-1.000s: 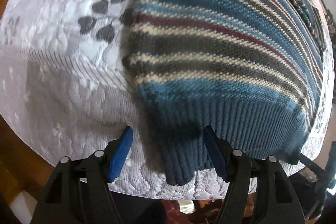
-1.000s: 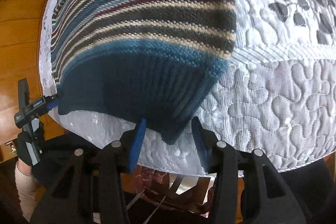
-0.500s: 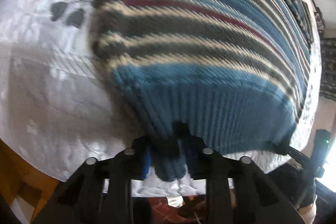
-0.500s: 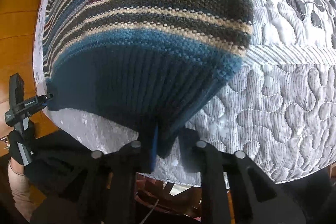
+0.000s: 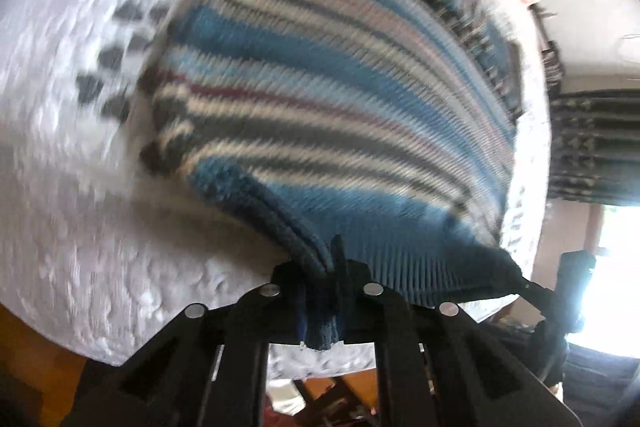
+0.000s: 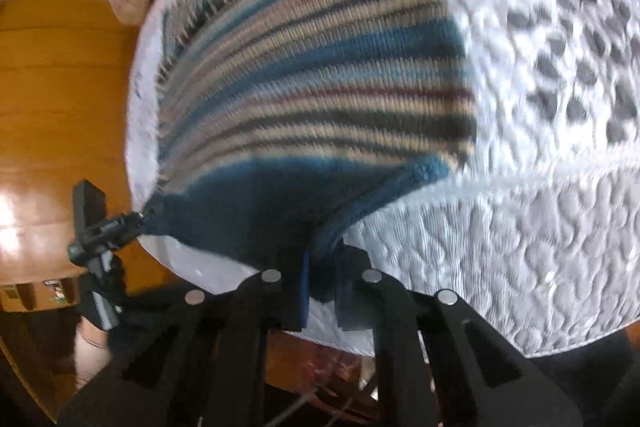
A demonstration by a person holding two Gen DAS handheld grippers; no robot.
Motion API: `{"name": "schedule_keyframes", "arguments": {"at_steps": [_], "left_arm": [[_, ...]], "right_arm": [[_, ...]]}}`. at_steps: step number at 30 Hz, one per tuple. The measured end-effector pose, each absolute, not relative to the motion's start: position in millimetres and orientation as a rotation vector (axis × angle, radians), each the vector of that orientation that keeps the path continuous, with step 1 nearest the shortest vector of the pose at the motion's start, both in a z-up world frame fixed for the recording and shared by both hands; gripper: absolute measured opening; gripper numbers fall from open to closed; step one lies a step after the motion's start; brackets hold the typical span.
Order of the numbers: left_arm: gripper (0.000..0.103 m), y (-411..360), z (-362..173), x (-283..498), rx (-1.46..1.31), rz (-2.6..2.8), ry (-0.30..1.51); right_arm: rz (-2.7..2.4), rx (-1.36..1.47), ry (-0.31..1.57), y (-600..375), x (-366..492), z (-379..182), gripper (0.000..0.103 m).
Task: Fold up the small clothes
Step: 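Grasp the ribbed sweater hem with both tools, then lift the hem with both tools and fold it toward the collar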
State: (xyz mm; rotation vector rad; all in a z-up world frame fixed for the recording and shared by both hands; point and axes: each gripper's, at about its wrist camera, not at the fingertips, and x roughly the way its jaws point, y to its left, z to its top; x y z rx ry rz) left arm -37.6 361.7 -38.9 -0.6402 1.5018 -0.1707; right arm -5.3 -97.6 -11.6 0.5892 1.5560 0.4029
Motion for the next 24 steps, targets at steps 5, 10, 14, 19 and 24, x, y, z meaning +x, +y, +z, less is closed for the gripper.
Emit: {"name": "schedule_keyframes", "arguments": {"at_steps": [5, 10, 14, 19, 24], "left_arm": [[0.01, 367.9, -23.5, -5.1, -0.658, -0.205, 1.413], [0.01, 372.2, -30.5, 34.9, -0.704, -0.206, 1.363], [0.01, 380.7, -39.5, 58.4, -0.709, -0.208, 1.341], [0.01, 379.4, -59.0, 84.6, -0.725, -0.211, 1.342], [0.014, 384.4, -78.3, 95.6, -0.738, -0.205, 1.378]], "right_arm": [[0.399, 0.598, 1.49, -107.9, 30.8, 8.8, 0.008], [0.381, 0.564, 1.477, -102.3, 72.8, 6.1, 0.007], [0.357, 0.559, 1.486, -102.0, 103.8, -11.0, 0.008], [0.338, 0.561, 1.512, -101.3, 131.6, -35.7, 0.008], [0.332, 0.562, 1.544, -101.8, 145.8, -60.5, 0.008]]}}
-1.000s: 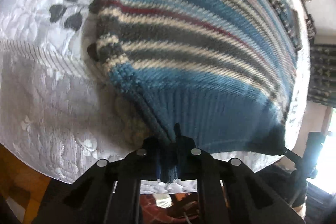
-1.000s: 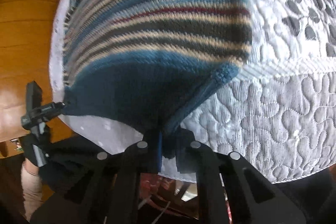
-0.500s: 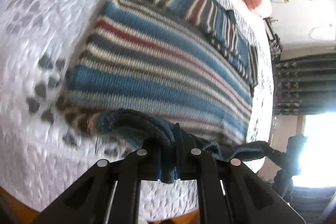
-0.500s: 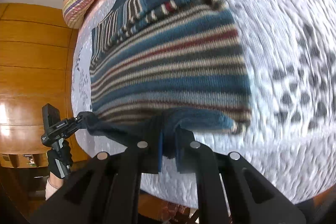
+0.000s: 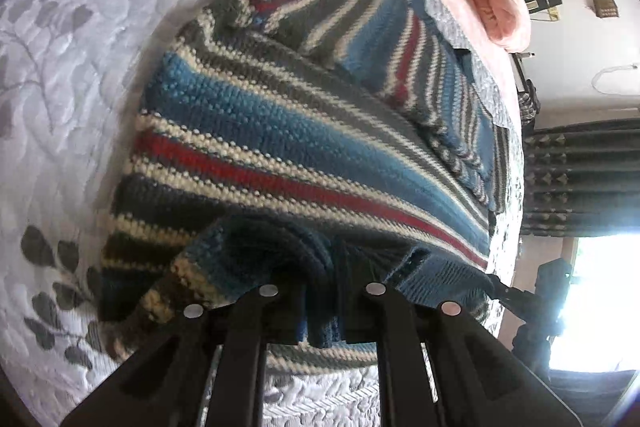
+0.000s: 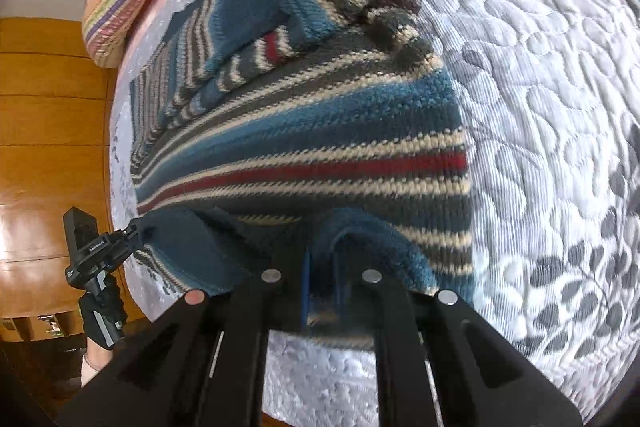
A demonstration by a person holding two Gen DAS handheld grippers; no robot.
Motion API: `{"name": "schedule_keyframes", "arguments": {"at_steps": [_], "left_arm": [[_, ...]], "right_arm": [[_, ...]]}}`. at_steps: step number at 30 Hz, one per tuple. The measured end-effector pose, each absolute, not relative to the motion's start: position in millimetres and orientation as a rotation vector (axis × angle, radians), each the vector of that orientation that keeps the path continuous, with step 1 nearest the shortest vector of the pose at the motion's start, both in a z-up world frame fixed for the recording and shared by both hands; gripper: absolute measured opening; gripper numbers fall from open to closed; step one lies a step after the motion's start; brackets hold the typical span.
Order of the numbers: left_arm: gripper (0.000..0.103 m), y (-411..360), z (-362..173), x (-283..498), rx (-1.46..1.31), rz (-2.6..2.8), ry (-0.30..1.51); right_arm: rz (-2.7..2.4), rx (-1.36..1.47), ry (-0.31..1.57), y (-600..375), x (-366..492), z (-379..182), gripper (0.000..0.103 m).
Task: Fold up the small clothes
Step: 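Lift the hem with both tools and fold it toward the collar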
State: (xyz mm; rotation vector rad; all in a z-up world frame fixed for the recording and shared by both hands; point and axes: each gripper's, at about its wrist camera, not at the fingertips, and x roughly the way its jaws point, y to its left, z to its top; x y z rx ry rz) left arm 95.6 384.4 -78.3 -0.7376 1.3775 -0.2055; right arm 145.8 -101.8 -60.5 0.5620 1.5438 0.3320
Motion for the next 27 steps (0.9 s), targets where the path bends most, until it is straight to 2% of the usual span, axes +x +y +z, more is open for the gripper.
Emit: {"name": "schedule_keyframes", "arguments": {"at_steps": [8, 10, 13, 16, 17, 18, 19, 25, 27], "left_arm": [[0.015, 394.3, -90.8, 105.0, -0.805, -0.242, 1.402], [0.018, 399.4, -86.5, 104.1, -0.846, -0.26, 1.395], [0.029, 406.8, -73.1, 100.7, -0.883, -0.285, 1.358], [0.032, 415.8, -56.6, 97.8, -0.883, -0.285, 1.304], [0.032, 418.8, -52.3, 96.8, -0.88, -0.274, 1.288], [0.033, 421.2, -48.9, 96.1, -0.873, -0.265, 1.276], [0.033, 423.1, -45.9, 95.3, -0.865, -0.259, 1.267], [0.033, 410.1, -25.6, 99.8, -0.658, -0.223, 1.23], [0.041, 399.5, -19.0, 103.3, -0.556, -0.235, 1.222]], "right_arm": [[0.339, 0.57, 1.58, -105.8, 154.9, -75.3, 0.01], [0.344, 0.577, 1.582, -105.3, 156.9, -74.3, 0.011], [0.353, 0.593, 1.584, -108.8, 155.7, -70.1, 0.014], [0.347, 0.6, 1.58, -114.6, 156.1, -64.6, 0.024], [0.341, 0.599, 1.57, -117.8, 156.4, -61.0, 0.034], [0.325, 0.591, 1.561, -121.4, 157.2, -57.4, 0.054], [0.308, 0.58, 1.545, -125.6, 158.0, -52.8, 0.059], [0.334, 0.552, 1.449, -143.1, 165.1, -23.8, 0.057], [0.352, 0.513, 1.43, -143.8, 168.0, -17.7, 0.057]]}}
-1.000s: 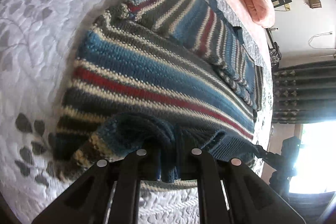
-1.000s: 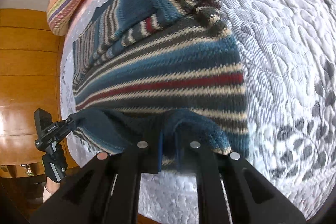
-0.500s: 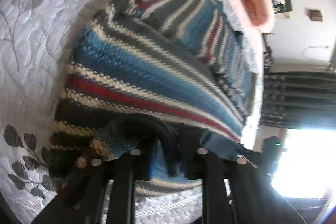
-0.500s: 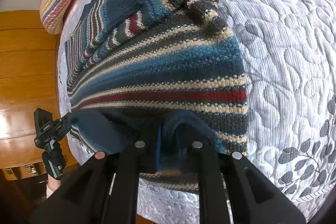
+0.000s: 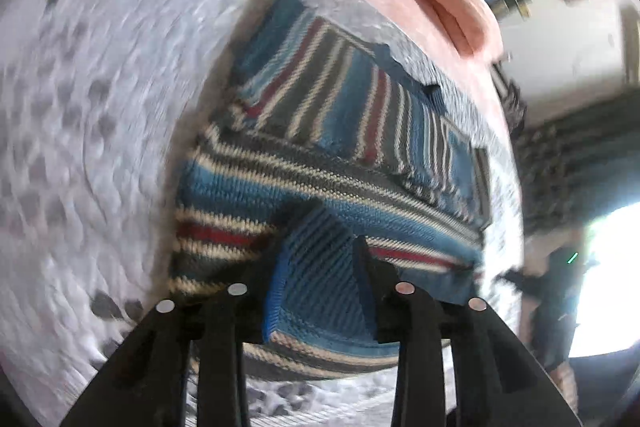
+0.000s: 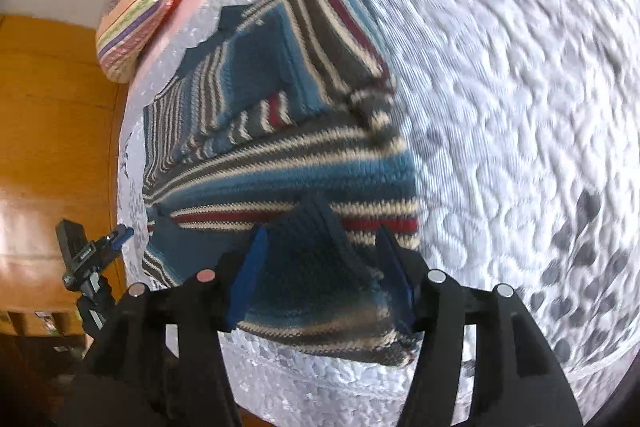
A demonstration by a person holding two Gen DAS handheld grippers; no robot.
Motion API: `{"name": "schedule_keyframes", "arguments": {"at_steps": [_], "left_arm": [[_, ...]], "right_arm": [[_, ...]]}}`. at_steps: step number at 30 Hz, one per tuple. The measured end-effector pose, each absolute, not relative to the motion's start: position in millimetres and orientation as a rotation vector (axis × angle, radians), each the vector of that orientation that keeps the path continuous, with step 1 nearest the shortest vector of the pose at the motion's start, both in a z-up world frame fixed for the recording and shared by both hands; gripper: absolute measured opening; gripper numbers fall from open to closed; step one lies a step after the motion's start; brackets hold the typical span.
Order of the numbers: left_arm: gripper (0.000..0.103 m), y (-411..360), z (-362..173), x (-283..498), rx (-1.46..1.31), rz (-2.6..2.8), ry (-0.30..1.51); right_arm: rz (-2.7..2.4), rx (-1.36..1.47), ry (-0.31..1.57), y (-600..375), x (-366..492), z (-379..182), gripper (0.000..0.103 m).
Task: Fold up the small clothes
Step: 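Lift the hem with both tools and fold it toward the collar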
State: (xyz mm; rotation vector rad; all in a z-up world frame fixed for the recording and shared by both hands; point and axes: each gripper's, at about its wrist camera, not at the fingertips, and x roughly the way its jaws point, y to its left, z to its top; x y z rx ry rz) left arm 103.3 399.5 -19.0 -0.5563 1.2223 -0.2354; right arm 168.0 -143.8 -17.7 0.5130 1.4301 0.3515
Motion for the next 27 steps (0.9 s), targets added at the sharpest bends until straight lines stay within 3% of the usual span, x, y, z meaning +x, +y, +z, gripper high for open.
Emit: {"name": "schedule_keyframes", "arguments": {"at_steps": [8, 20, 22, 24, 27], "left_arm": [[0.051, 367.4, -35.0, 115.4, -0.198, -0.211, 1.259], [0.057, 348.8, -73.5, 120.3, -0.02, -0.244, 1.317], [0.055, 343.3, -73.4, 119.6, -0.006, -0.259, 1.319], [0.046, 337.0, -72.5, 116.8, -0.008, -0.296, 1.323], [0.046, 323.5, -73.2, 109.6, 0.06, -0.342, 1.33]], "right_arm": [[0.453, 0.255, 1.474, -107.1, 172.4, -27.3, 0.057], [0.512, 0.072, 1.549, -67.3, 174.0, -71.0, 0.063], [0.524, 0.04, 1.536, -62.1, 172.6, -68.8, 0.055], [0.54, 0.021, 1.527, -57.0, 170.9, -66.7, 0.035], [0.557, 0.019, 1.52, -55.3, 169.8, -66.3, 0.028]]}}
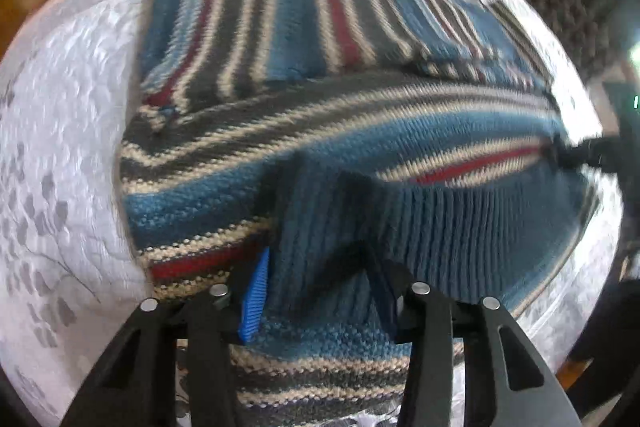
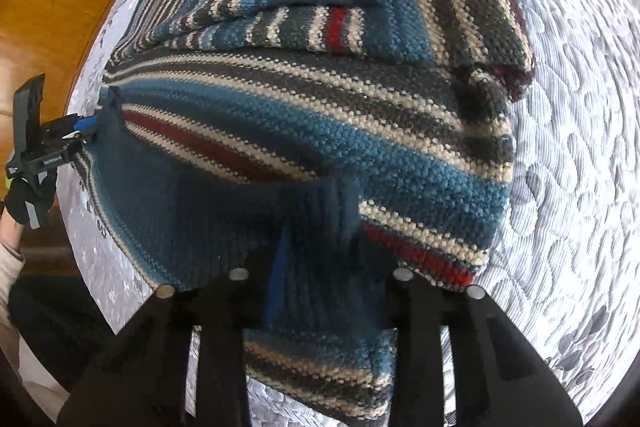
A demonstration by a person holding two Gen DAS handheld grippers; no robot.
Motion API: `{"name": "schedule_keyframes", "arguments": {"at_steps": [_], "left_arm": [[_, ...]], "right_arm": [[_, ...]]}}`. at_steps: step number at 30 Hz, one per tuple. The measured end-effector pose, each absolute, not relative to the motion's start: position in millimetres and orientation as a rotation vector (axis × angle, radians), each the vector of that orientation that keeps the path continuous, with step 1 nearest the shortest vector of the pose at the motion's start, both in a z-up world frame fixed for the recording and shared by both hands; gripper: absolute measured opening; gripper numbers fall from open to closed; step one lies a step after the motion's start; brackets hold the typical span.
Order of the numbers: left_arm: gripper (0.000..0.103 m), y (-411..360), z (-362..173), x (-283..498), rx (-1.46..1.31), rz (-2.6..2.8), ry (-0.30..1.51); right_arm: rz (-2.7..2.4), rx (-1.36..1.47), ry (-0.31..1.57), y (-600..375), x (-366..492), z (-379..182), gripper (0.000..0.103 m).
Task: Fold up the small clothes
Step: 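Lift the hem with both tools and fold it toward the collar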
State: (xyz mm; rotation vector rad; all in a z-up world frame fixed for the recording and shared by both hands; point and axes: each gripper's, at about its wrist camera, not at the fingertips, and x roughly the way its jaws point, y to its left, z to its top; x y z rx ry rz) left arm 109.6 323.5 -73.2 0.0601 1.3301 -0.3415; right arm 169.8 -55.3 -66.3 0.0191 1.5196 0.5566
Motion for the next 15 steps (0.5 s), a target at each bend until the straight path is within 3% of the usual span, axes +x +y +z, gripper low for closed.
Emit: {"name": "schedule_keyframes", "arguments": {"at_steps": [7, 10, 11, 15], "left_arm": [[0.052, 320.1, -81.1, 113.6, 0.044, -0.315, 1.332], [0.05, 314.7, -80.7, 114.5, 0.058, -0.31, 1.325], [0.043, 311.0, -79.6, 114.3, 0.07, -0.311, 1.319], [0.014, 292.7, -71.5, 112.5, 0.122, -0.331, 1.296]], "right_arm": [[0.559, 0.03, 1.52, -57.1, 170.8, -72.0, 0.037], [0.574, -0.03, 1.495, -49.5, 167.7, -65.7, 0.024], [0.59, -0.023, 1.491, -48.1, 167.1, -64.2, 0.015], [0.633, -0.025, 1.463, -45.9, 163.0, -54.5, 0.013]]}}
